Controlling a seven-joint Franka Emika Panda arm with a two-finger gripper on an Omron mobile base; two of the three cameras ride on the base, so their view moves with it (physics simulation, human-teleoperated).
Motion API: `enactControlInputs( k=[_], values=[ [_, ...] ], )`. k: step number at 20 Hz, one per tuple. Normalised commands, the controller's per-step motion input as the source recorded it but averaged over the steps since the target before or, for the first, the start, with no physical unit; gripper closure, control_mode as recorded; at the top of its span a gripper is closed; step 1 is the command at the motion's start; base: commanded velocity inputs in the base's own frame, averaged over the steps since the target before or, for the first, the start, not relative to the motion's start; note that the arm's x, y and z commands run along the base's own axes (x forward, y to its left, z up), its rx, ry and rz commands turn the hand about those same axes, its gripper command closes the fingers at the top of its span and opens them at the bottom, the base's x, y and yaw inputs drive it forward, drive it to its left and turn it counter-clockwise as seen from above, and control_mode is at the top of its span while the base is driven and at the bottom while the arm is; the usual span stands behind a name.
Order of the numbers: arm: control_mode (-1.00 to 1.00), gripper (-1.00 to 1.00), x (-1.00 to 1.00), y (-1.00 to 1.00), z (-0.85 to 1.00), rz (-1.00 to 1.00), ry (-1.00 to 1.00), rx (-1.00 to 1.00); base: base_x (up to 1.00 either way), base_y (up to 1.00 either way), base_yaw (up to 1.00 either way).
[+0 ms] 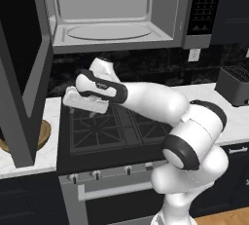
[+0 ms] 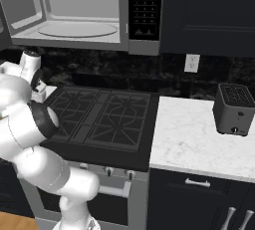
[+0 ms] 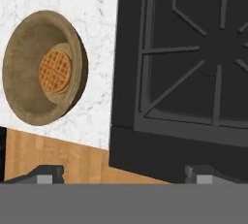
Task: Open the microwave, place the bowl with waffle inside the microwave, then close the microwave door and turn it on.
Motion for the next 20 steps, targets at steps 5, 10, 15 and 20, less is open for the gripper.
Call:
enactControlInputs(
  k=[5,10,15,20],
  values=[
    [-1.0,-1.0,0.0,0.23,-0.32,0.16,-0.03,0.04,0.0,0.0,0.0],
    [-1.0,-1.0,0.0,0.39,-0.21,0.03,-0.1,0.04,0.0,0.0,0.0],
    [-1.0,-1.0,0.01,0.53,-0.2,0.0,-0.11,0.02,0.0,0.0,0.0],
    [-1.0,-1.0,0.05,0.32,-0.15,0.0,-0.1,0.04,0.0,0.0,0.0]
  ],
)
